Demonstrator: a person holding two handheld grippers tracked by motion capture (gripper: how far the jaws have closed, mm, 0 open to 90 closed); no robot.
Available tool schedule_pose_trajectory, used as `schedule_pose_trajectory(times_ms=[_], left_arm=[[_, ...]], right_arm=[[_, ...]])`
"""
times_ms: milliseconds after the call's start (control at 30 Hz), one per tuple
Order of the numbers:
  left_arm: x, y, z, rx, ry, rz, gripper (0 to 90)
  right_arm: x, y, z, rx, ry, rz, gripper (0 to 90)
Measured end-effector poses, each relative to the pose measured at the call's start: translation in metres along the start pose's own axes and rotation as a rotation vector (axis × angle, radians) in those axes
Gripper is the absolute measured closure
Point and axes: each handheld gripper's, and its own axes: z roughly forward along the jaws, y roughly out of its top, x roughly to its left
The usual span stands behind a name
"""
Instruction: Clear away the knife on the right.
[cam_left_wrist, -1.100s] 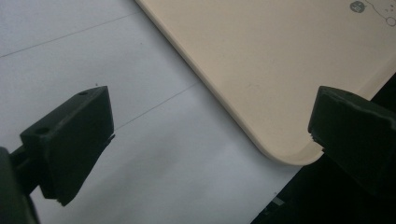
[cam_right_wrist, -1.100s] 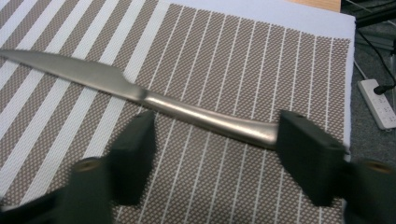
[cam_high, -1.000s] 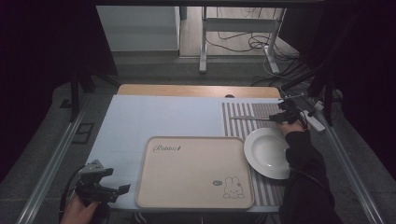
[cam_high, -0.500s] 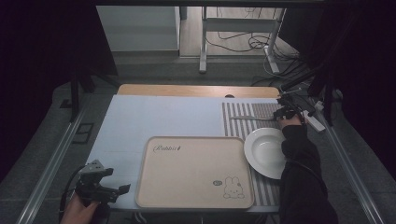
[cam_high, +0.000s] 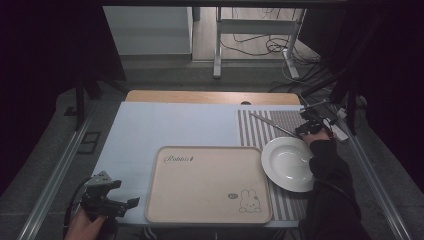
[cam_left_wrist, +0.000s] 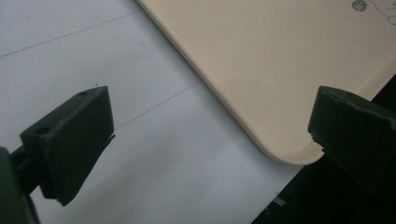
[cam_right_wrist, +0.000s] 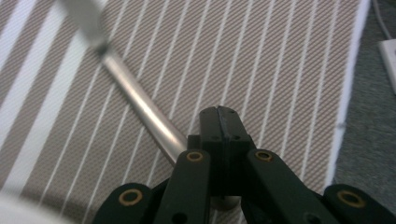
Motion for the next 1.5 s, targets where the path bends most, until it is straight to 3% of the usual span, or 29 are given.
schedule_pose_trajectory(times_ms=[333,500,600,700,967,1100,1333,1400,1433,1500], left_arm=[[0.000,0.000,0.000,0.003,0.002,0.000,1.4],[0.000,0.000,0.000,0.003,0.002,0.000,1.4],[0.000,0.000,0.000,0.002,0.002,-0.002,1.4],[0.000,0.000,0.000,0.001,0.002,-0.002,1.4],[0.000,0.000,0.000,0.001,0.002,-0.001,1.4],[0.000,0.000,0.000,0.001,0.002,0.000,1.4],[0.000,0.000,0.000,0.000,0.002,0.000,1.4],[0.000,0.000,0.000,0.000,0.002,0.000,1.4],[0.000,0.000,0.000,0.000,0.002,0.000,1.4],[0.000,0.000,0.000,0.001,0.002,-0.001,1.4]], right_arm=[[0.009,-0.017,-0.010,0.013,0.052,-0.025,90.0],[0.010,-0.014,-0.011,0.018,0.042,-0.032,90.0],[0.006,-0.007,-0.015,-0.017,0.030,0.003,74.7],[0.003,0.002,-0.018,-0.018,0.018,0.028,49.3],[0.009,0.021,-0.013,0.015,0.005,0.004,0.6],[0.014,0.028,-0.007,0.030,0.035,-0.004,0.0],[0.025,0.031,0.012,0.092,0.023,-0.057,1.1],[0.028,0.031,0.016,0.112,0.013,-0.078,6.6],[0.029,0.031,0.019,0.122,0.018,-0.092,16.4],[0.029,0.031,0.020,0.131,0.028,-0.098,20.4]])
